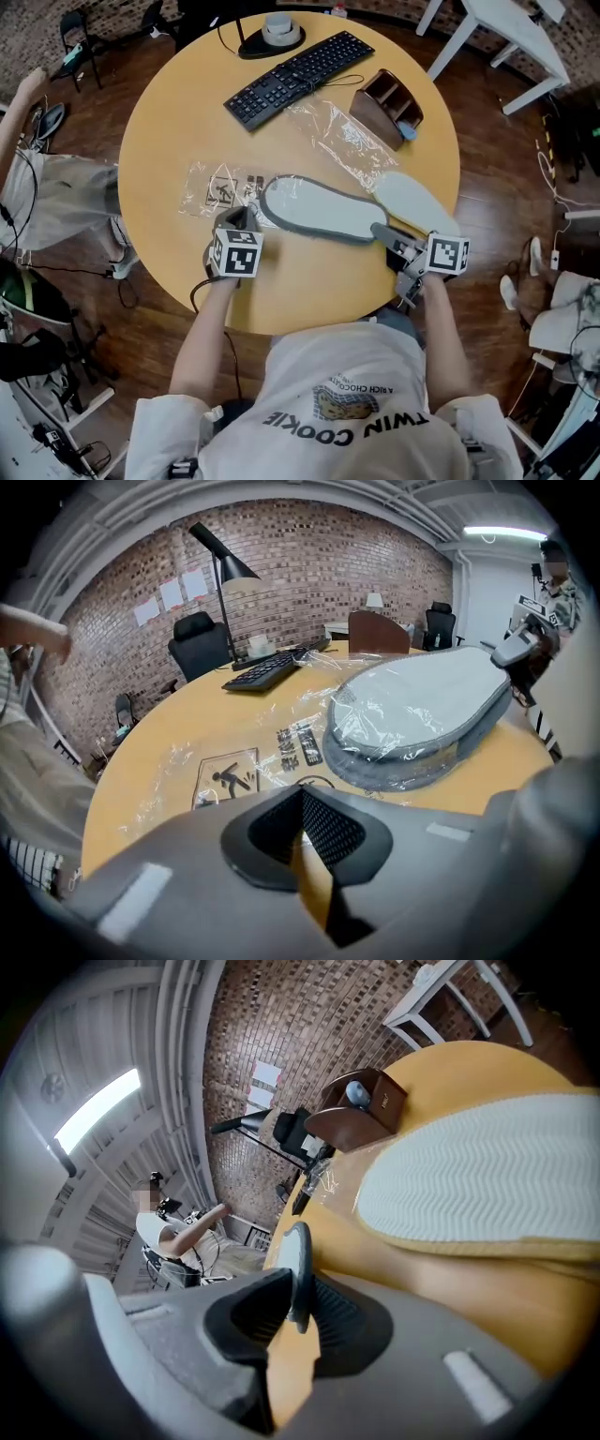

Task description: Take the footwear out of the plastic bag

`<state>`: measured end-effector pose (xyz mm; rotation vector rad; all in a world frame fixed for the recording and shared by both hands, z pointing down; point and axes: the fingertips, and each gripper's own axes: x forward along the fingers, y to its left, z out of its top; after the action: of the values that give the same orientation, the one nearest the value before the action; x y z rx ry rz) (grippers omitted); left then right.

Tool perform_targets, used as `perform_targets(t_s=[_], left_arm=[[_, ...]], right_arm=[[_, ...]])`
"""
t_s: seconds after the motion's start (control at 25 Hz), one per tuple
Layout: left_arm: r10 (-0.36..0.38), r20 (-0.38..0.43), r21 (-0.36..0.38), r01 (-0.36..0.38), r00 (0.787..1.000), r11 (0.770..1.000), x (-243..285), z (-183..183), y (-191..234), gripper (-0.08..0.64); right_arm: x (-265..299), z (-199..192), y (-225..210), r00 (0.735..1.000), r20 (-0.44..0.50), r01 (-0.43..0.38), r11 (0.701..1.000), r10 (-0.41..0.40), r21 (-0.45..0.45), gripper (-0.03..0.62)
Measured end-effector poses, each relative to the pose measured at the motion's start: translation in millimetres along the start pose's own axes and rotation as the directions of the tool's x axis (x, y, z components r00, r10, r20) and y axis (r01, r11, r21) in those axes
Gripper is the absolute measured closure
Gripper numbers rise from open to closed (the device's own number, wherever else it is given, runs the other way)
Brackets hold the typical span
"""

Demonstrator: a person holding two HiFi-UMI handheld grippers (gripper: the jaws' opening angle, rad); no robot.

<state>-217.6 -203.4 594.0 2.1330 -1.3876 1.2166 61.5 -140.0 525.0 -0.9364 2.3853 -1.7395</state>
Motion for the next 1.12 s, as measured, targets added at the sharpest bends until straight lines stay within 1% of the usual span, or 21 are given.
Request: perform_targets(t_s=[0.16, 0.32, 0.52, 0.76, 1.12], left_arm=[[0.015, -0.009, 0.008, -0.015, 1.0, 1.0, 0.2, 0.4, -2.0, 0.554], [0.034, -0.015, 0.009, -0.034, 0.999, 0.999, -1.0, 0.5, -2.2, 0.554], [0.044, -0.023, 0.011, -0.044, 0.999, 0.999, 1.0, 0.7, -2.8, 0.554], [0.048, -0.03, 0.011, -0.048, 0.998, 0.999, 1.3, 0.4, -2.0, 0.554], [0.038, -0.029, 0.008, -0.037, 0.999, 0.999, 1.0, 0.7, -2.9, 0.554]], right_arm=[[-17.3, 2.1, 0.9, 1.0, 0.017, -0.019, 1.0, 0.019, 0.013, 0.531], [-37.8, 3.9, -0.7, 0.999, 0.031, -0.034, 0.998, 0.032, 0.054, 0.532], [-62.1, 8.3, 0.2, 0.996, 0.057, -0.077, 0.993, 0.072, 0.086, 0.532], [-80.4, 13.7, 16.9, 0.989, 0.08, -0.133, 0.988, 0.127, 0.073, 0.533], [-102.5, 31.7, 41.7, 0.977, 0.129, -0.176, 0.984, 0.17, 0.037, 0.533]])
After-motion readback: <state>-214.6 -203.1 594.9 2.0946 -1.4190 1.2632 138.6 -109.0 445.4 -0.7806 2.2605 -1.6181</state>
